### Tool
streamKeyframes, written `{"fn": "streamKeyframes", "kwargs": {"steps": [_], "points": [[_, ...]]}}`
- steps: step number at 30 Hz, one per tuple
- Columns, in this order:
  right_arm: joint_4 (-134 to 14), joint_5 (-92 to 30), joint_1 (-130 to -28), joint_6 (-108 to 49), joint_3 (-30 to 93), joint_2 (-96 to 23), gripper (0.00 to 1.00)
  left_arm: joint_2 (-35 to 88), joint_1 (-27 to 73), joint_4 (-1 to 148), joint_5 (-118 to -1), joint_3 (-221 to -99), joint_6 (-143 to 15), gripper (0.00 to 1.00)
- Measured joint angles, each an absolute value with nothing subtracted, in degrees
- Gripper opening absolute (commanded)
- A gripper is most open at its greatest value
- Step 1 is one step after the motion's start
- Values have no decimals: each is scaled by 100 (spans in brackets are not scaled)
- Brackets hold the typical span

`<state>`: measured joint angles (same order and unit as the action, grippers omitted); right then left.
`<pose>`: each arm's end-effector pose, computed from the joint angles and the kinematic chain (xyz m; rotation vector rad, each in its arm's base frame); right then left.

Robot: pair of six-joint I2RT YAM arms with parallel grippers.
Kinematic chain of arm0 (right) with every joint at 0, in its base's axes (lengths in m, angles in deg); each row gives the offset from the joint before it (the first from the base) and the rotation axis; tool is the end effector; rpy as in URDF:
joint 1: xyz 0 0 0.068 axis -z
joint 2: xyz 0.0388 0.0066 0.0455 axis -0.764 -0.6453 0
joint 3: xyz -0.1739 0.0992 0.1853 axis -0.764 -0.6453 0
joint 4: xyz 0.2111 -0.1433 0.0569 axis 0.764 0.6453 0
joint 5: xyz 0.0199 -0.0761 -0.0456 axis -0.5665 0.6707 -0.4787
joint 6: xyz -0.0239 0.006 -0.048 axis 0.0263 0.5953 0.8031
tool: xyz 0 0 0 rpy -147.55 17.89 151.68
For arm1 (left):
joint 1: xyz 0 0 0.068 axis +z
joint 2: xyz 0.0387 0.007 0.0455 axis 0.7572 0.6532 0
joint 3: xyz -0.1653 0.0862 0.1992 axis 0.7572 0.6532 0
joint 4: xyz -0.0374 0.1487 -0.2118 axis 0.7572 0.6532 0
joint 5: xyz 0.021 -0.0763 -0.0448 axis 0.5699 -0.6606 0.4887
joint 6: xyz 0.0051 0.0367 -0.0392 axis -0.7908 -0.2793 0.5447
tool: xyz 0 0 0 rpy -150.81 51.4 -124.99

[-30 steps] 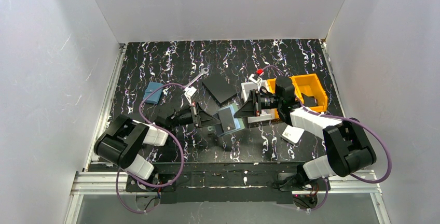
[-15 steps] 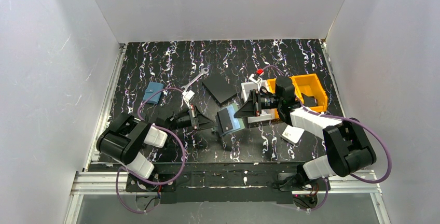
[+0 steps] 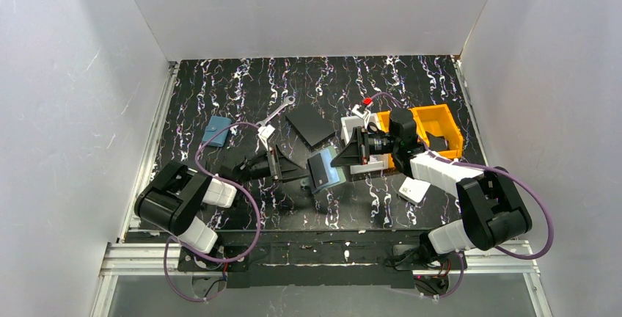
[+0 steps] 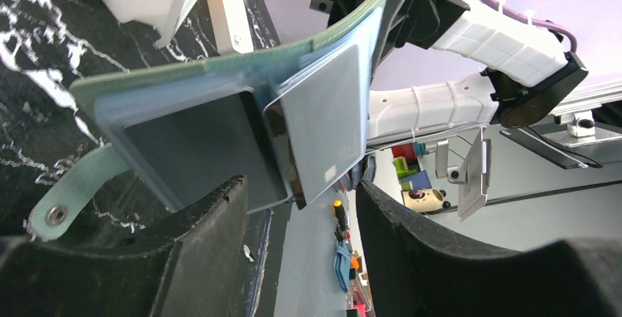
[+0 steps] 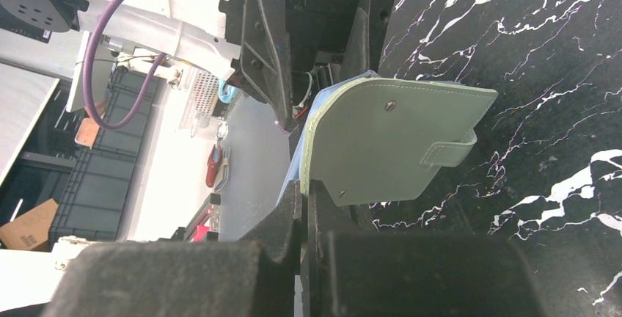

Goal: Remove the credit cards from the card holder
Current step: Remove the credit card from the card holder.

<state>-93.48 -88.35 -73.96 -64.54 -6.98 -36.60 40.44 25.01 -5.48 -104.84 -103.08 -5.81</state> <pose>0.2463 0.1456 0.2283 -0.6387 1.9329 1.7639 0.2043 -0.1234 0.1707 0.2270 1.8458 -1.8971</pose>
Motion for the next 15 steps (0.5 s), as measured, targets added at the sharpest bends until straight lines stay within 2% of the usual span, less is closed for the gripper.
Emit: {"fn": "streamKeyframes", "kwargs": {"steps": [3,8,15], "points": [[-9372,-8837,-7396,-6539,-698,-3660,1,4044,2436,-550,-10478,-10496,-474,57],[-9429,-8848,-7396,-6681,-698,-3660,1,4123,2256,-596,-10476,-10741,-376,65],[-9481,-8853,-7396,-6775,-698,-3660,1,4356,2195,-601,-10458,-10763,-297,60]]}}
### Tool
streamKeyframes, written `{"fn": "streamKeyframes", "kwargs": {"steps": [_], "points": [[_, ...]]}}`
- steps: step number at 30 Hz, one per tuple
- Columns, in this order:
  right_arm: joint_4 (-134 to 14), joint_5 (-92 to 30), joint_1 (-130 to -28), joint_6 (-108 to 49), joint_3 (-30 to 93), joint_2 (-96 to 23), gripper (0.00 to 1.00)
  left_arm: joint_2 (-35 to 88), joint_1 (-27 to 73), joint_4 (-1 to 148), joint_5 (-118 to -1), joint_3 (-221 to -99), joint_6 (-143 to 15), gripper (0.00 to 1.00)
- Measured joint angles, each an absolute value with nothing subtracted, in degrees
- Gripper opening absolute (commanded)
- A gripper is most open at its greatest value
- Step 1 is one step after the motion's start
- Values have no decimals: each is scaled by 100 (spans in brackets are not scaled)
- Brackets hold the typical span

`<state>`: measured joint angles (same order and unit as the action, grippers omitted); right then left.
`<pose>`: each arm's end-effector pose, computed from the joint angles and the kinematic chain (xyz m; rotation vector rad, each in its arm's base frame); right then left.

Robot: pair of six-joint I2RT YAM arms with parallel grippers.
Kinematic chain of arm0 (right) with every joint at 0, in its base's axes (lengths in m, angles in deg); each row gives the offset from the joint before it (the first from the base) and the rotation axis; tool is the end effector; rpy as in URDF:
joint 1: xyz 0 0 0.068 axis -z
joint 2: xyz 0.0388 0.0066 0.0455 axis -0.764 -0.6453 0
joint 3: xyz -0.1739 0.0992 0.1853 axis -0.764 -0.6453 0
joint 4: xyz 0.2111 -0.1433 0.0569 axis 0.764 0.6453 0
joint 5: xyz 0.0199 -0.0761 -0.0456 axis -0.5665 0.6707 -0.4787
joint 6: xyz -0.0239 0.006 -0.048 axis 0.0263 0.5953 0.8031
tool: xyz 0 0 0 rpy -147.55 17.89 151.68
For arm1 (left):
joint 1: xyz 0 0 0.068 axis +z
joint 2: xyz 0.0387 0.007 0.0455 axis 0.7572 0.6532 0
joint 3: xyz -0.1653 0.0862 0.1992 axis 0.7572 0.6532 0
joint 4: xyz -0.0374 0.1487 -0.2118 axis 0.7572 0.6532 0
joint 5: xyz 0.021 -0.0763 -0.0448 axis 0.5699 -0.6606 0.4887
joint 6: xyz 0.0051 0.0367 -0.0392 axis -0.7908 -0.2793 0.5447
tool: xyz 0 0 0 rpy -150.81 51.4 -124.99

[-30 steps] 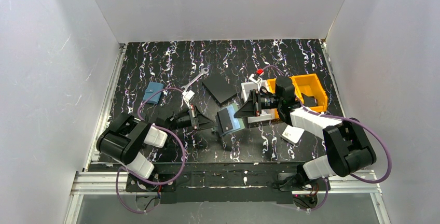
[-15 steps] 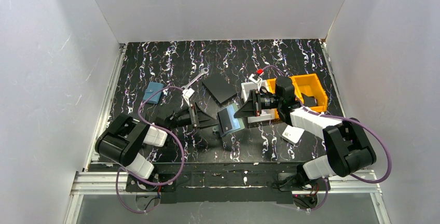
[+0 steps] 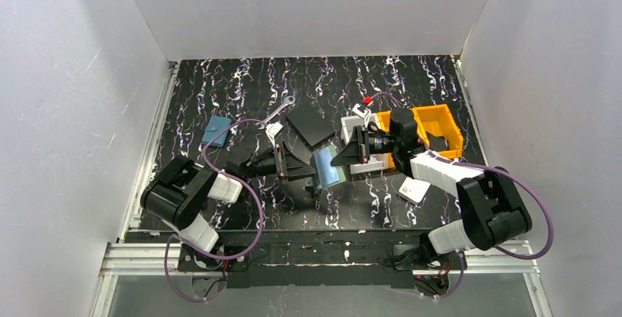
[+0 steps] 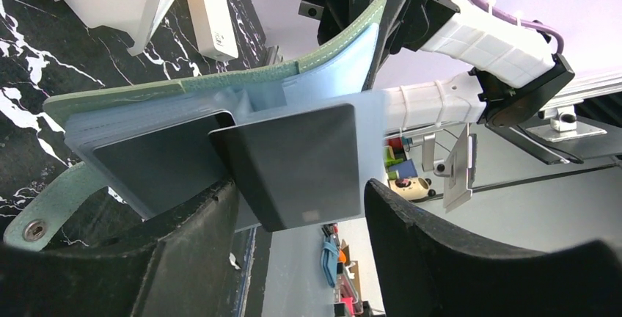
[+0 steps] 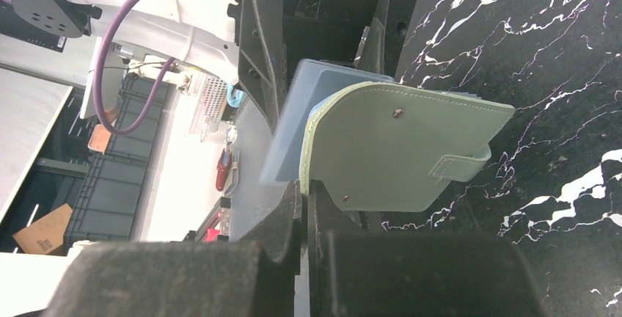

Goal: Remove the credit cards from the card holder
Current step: Remove the credit card from the card holder.

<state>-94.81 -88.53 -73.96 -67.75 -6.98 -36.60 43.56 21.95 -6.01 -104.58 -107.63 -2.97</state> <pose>0.2465 0.1457 0.2304 -0.6064 1.9449 1.7948 0.2148 -0.1429 0.1768 0.2539 1.8442 -1.9626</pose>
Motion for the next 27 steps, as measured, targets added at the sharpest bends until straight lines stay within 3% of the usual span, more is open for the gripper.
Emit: {"fn": "streamKeyframes", "kwargs": {"steps": [6,17,27], "points": [[-9523,-8855,-7396,-6834,-698,-3660,1,4352,2169,-618,-10425,-10773,-85,48],[-9540,-8855,-7396,-6856,-698,-3660,1,4173,2156,-631,-10299,-10822,158,48],[-9564,-8874,-7396,-6874,-698,-3660,1,4129,2105,-590,-10231,-10822,319,12]]}}
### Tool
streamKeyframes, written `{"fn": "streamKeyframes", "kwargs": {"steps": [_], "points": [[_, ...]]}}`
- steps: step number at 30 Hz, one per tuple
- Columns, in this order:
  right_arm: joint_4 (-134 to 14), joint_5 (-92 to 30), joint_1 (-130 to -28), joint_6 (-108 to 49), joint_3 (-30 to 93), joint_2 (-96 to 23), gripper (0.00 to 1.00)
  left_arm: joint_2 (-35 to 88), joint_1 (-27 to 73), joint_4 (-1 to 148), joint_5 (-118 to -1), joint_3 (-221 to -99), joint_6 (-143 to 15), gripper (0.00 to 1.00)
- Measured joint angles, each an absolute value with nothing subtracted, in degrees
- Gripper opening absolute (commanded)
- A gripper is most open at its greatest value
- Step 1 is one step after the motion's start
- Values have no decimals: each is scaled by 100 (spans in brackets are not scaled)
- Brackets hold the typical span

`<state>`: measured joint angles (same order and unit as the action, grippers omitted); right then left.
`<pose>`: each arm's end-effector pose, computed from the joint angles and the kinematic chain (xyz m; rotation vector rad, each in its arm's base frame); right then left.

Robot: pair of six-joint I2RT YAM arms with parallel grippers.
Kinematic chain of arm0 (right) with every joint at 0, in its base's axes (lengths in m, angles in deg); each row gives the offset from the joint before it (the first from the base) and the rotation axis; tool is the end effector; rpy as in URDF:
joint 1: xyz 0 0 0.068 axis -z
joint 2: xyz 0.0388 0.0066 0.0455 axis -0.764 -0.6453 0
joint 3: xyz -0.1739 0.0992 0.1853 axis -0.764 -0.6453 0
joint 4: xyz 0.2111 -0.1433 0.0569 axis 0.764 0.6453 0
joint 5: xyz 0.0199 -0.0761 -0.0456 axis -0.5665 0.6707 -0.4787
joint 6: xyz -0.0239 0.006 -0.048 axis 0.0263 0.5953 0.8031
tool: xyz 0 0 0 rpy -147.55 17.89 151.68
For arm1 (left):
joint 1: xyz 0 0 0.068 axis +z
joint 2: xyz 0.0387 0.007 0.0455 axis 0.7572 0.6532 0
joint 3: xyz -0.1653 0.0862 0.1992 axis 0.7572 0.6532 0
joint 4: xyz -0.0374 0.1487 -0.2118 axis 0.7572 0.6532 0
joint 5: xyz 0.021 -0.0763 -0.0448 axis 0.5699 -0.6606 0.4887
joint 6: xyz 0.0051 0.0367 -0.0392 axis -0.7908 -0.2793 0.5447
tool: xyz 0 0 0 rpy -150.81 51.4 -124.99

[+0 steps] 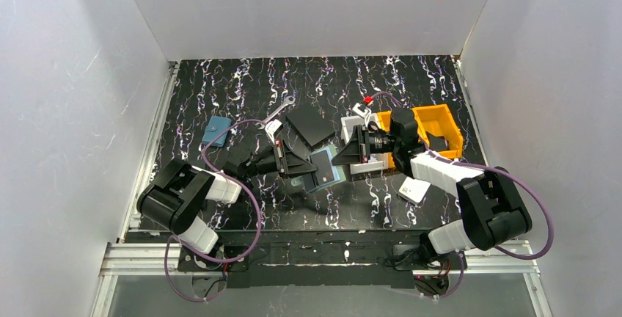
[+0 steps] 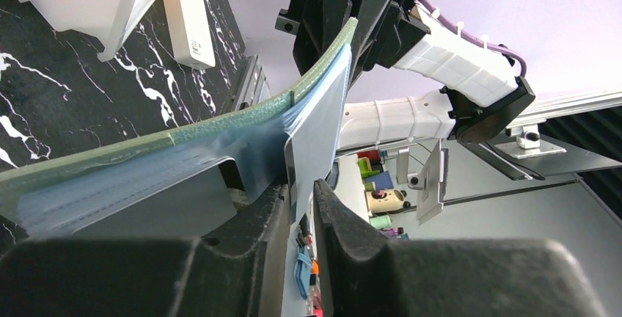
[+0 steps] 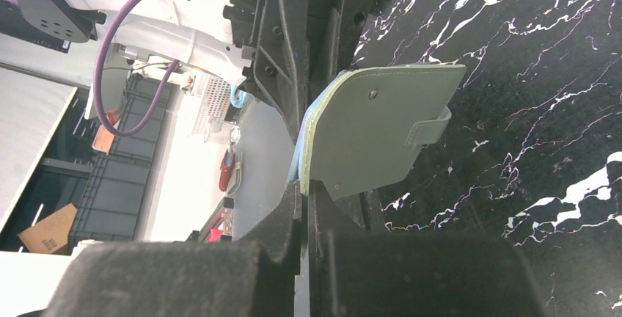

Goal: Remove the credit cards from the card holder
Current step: Remove the credit card from the card holder.

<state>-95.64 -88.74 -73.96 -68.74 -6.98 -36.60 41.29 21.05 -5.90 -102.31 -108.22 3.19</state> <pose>0.2466 0.1458 0.2317 -0.6034 1.9410 1.8048 0.2132 -0.1457 0.1886 0.1661 1.8338 -2.0267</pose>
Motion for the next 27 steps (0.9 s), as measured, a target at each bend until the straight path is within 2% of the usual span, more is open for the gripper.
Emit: {"fn": "streamKeyframes", "kwargs": {"steps": [4,27], "points": [[-9571,-8874,-7396,-6874,-698,-3660,1,4133,2103,-583,-10205,-10822,354,0],[-9466,-8918,-7385,-6743,-698,-3660,1,3860,2324,-723,-10181,-10247,308,0]]}}
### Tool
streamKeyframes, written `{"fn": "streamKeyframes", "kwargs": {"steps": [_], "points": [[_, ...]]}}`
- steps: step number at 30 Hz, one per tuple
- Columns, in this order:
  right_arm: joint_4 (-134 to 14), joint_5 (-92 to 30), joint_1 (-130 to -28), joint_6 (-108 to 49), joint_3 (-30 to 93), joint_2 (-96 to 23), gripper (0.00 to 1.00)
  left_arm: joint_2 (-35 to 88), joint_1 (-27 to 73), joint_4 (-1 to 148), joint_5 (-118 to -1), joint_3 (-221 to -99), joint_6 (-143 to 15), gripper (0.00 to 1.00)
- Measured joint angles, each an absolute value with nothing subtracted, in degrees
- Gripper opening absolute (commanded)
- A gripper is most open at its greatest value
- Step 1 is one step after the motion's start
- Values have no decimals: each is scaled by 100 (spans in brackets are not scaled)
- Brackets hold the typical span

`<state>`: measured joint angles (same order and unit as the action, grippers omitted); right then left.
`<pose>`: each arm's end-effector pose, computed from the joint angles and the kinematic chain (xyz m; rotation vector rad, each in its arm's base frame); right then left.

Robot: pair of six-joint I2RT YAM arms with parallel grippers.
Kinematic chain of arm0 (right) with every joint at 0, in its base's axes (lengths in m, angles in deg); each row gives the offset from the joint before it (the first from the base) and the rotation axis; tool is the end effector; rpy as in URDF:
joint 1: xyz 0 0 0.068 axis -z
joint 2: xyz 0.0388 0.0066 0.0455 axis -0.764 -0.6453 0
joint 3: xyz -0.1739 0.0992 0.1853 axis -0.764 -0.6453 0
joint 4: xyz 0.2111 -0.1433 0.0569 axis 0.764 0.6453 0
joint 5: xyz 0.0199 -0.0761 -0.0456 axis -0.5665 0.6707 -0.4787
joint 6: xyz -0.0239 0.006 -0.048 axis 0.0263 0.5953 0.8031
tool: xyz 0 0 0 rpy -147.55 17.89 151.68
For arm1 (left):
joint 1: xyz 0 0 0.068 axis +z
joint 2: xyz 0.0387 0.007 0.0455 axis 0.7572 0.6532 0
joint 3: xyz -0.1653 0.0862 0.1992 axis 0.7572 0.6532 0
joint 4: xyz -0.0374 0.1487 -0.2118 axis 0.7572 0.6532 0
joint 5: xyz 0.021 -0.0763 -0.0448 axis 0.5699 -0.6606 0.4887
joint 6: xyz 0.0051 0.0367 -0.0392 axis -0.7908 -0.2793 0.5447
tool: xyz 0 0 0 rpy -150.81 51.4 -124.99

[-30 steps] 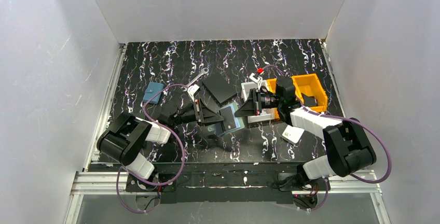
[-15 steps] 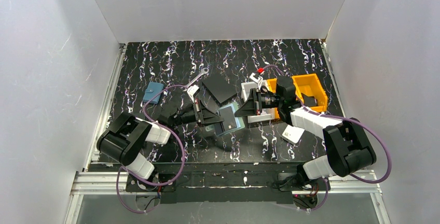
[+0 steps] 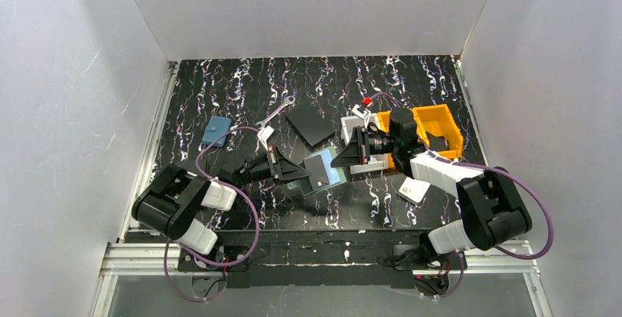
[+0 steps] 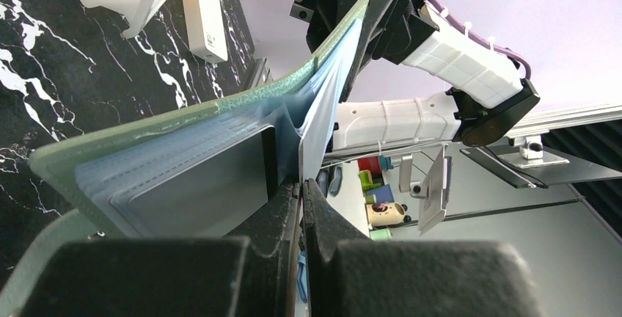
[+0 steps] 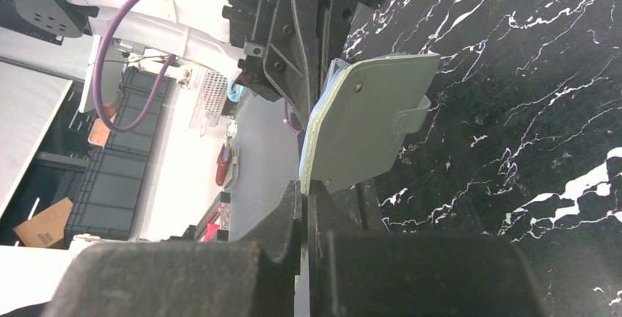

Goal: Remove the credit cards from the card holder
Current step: Remove the credit card from the card holder.

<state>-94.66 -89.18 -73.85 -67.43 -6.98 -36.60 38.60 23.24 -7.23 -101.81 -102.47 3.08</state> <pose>0.2464 0.1453 0.2302 -0.6185 1.9430 1.7998 0.1981 -0.1272 0.1783 0.0999 1.8489 -1.9947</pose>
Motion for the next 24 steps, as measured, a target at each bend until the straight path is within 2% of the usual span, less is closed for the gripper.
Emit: {"fn": "streamKeyframes", "kwargs": {"steps": [10,19,24], "points": [[-9068,-8354,-7706,-6058,-860,-4001,1,4348,2335,-721,-10290,-10129,197,0],[-8471,-7631,-7747,-5473,-917,-4899,1,5698,2368,-721,-10174,-10041,-6,0],[-8253,-7447,-7778,-5215,-917,-4941,1,6037,2374,-749,-10196,-10116,-124,7]]}}
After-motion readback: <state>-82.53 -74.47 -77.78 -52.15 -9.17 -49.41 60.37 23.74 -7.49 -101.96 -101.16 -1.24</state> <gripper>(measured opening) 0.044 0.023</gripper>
